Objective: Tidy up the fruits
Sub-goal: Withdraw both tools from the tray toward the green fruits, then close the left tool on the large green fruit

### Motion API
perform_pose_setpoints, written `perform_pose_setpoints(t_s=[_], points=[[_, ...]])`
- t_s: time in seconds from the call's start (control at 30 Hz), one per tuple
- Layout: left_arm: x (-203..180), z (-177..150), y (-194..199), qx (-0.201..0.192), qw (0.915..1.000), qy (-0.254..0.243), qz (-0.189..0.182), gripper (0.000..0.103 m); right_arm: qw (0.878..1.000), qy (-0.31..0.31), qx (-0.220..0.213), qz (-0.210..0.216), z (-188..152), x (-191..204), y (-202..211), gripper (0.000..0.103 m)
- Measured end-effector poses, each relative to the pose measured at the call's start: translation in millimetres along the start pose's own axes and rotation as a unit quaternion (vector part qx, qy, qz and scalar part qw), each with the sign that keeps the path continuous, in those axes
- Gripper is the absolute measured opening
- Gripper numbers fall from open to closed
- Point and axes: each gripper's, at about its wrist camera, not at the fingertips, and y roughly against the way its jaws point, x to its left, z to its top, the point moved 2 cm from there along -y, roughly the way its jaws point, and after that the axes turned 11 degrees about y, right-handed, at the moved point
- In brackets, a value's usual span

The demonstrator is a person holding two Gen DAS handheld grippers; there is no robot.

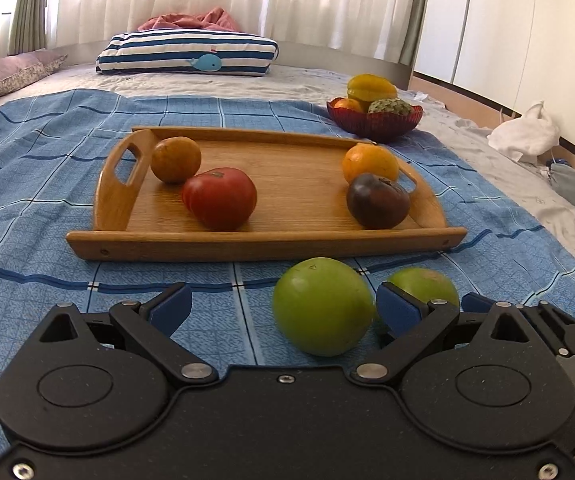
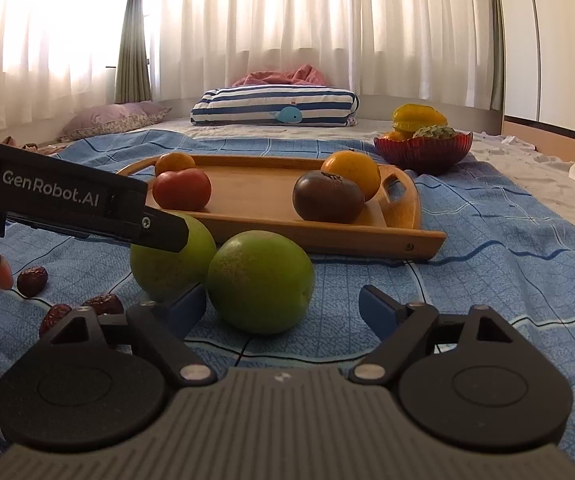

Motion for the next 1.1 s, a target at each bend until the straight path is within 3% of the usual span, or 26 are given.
perform_pose_setpoints(t_s=[0.3, 0.6, 1.1], points=[[-0.2, -0.9, -14.1, 0.038, 0.999, 0.021, -0.009, 0.086, 0.999, -0.028, 0.005, 0.022, -7.1, -8.1, -7.1, 0.09], [-6.6, -2.3, -19.2, 0.045, 0.9988, 0.015, -0.013, 0.076, 1.0, -0.022, 0.001, 0.018, -9.7, -5.9, -8.4, 0.09], [-12.6, -6.2, -22.9, 0.049, 0.9988, 0.001, -0.008, 0.07, 1.0, -0.021, -0.002, 0.016, -10.6, -4.4, -6.6, 0.09]])
